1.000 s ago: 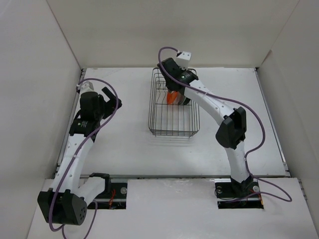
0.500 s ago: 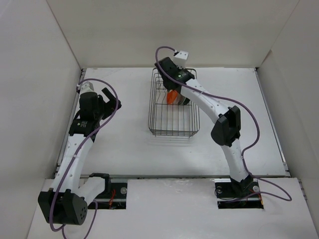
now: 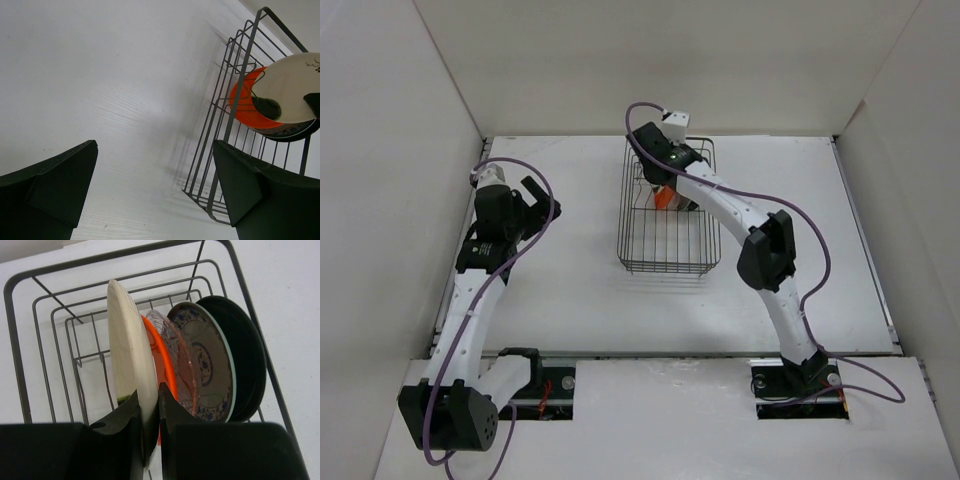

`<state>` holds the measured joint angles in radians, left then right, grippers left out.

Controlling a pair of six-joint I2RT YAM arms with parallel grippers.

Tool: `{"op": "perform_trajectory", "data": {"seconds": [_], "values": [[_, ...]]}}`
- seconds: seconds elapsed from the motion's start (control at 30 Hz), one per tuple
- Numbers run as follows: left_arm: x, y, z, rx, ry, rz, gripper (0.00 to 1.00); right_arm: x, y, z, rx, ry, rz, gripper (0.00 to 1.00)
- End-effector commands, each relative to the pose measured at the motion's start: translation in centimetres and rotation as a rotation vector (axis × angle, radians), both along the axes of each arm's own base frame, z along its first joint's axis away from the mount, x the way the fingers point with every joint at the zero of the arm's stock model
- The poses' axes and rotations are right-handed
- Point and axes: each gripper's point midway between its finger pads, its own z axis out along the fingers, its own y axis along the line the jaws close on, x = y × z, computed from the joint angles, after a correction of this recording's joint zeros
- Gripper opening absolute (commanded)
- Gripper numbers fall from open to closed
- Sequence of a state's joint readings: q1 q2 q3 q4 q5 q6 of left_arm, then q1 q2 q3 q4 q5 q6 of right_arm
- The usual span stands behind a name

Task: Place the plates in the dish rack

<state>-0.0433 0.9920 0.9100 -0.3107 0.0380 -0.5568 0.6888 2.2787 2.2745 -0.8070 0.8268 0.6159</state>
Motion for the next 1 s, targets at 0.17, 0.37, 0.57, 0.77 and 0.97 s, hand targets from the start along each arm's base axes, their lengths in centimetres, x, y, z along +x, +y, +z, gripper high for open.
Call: {"op": "perform_trajectory", "data": {"seconds": [0.17, 0.37, 0.57, 0.77, 0.97], "values": [[0.3, 0.1, 0.2, -0.003, -0.023, -0.017, 1.00, 0.3, 2.2, 0.1, 0.026, -0.013, 0.072, 0.38], [0.3, 0.4, 0.2, -0.003, -0.023, -0.008, 1.00, 0.0, 2.6, 4.4, 0.026, -0.087, 0.089, 0.63], [0.8, 1.1, 2.5, 0.016, -0.068, 0.017, 1.00, -3.3, 1.2, 13.1, 0.037, -0.188, 0.133, 0.86], [2.3, 1.4, 9.3, 0.022, -0.161, 0.034, 1.00, -9.9, -3.4, 20.4, 0.070, -0.233, 0.355, 1.00], [2.1, 2.3, 13.6, 0.062, -0.222, 0.071, 1.00, -19.0, -11.4, 23.8, 0.115, -0.302, 0.369, 1.00]]}}
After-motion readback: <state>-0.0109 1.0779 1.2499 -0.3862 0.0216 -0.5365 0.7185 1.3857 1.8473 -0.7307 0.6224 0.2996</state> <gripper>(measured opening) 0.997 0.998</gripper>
